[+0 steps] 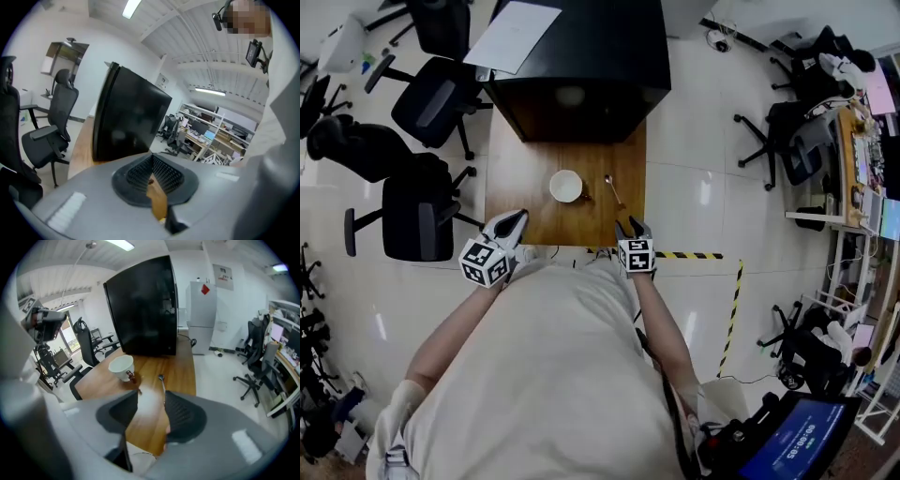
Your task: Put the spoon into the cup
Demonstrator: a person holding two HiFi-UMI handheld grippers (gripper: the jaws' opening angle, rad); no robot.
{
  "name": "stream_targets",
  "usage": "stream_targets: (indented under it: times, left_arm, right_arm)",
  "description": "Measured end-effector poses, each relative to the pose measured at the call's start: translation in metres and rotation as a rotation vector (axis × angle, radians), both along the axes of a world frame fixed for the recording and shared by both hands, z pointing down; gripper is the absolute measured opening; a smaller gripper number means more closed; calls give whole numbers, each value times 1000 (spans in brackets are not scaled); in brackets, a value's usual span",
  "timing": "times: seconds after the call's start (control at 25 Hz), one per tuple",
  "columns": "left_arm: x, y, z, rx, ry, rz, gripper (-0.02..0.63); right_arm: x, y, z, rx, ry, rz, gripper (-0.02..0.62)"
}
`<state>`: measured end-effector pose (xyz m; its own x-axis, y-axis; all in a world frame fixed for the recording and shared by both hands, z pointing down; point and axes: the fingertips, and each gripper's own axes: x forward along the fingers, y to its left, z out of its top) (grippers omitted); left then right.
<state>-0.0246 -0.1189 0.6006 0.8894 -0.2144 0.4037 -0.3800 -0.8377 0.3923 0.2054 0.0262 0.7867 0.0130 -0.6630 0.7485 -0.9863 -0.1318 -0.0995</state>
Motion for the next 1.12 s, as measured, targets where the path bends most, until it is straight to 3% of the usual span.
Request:
stream_targets:
  times: [0.12,0.24,0.6,1.12]
  left_arm:
    - [-8,-30,-15,31,12,-114,-18]
    - [-7,-40,-22,31,19,-159,-18]
    - [2,-30,-14,-10,-7,-182,-18]
    - [-1,-24,-14,-16,-44,-173,-18]
  right_arm:
    - [4,-8,33,-57,21,-58,173]
    - [19,-16,59,-111,38,-83,166]
    - [24,-33,92,-216,63,-216,166]
    - [31,-47,112,-243,72,-218,150]
